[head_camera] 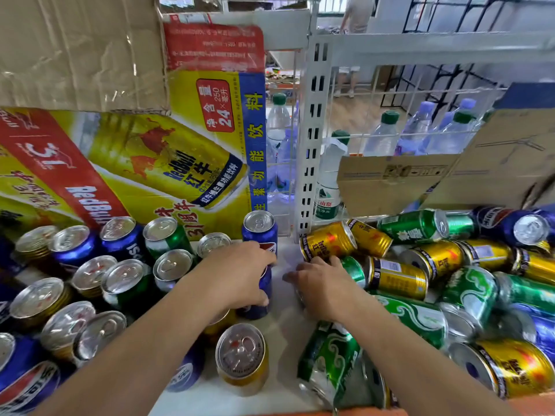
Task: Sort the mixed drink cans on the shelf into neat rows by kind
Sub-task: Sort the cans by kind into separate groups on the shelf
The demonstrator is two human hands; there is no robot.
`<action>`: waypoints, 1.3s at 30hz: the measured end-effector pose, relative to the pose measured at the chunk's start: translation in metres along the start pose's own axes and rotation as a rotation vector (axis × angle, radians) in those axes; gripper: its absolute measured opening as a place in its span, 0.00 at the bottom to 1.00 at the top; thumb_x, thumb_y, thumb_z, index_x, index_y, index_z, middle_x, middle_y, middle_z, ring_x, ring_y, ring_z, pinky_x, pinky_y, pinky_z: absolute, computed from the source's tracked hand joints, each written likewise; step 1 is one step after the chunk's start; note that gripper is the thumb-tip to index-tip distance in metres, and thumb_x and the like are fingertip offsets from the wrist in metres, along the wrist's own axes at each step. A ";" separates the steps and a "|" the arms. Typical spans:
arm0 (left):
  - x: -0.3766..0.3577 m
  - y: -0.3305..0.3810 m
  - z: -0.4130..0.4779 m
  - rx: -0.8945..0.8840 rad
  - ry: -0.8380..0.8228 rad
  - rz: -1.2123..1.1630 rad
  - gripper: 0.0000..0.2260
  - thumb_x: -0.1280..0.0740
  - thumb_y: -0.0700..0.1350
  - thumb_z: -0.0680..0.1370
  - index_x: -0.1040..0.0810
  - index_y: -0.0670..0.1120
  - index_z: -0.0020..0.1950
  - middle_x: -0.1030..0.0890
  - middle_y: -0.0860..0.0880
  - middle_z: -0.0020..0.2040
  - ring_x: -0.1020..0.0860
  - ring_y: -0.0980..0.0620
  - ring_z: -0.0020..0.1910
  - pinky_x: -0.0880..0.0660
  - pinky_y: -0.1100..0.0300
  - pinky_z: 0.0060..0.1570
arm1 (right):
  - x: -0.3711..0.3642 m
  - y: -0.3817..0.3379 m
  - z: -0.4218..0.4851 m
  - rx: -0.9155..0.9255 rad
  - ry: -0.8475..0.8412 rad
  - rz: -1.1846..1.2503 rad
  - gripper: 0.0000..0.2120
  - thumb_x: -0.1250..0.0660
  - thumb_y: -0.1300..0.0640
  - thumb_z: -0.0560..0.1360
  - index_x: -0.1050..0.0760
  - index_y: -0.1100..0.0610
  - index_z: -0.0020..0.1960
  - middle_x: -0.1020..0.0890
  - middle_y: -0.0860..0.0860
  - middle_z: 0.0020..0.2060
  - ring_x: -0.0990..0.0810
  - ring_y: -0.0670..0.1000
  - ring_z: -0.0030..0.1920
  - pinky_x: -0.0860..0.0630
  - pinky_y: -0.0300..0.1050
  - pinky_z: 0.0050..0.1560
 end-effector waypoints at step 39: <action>0.006 0.077 -0.027 -0.169 -0.129 -0.207 0.28 0.26 0.55 0.69 0.35 0.53 0.65 0.30 0.53 0.48 0.27 0.53 0.44 0.30 0.60 0.39 | -0.016 0.053 -0.045 -0.173 0.491 1.051 0.27 0.23 0.47 0.67 0.27 0.46 0.63 0.21 0.41 0.55 0.23 0.43 0.55 0.26 0.44 0.59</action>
Point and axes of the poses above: each hand's wrist, its own z-axis towards the middle knuckle, its own x-axis out of the back of the hand, y = z × x, the point moved 1 cm from there along z, towards the middle knuckle
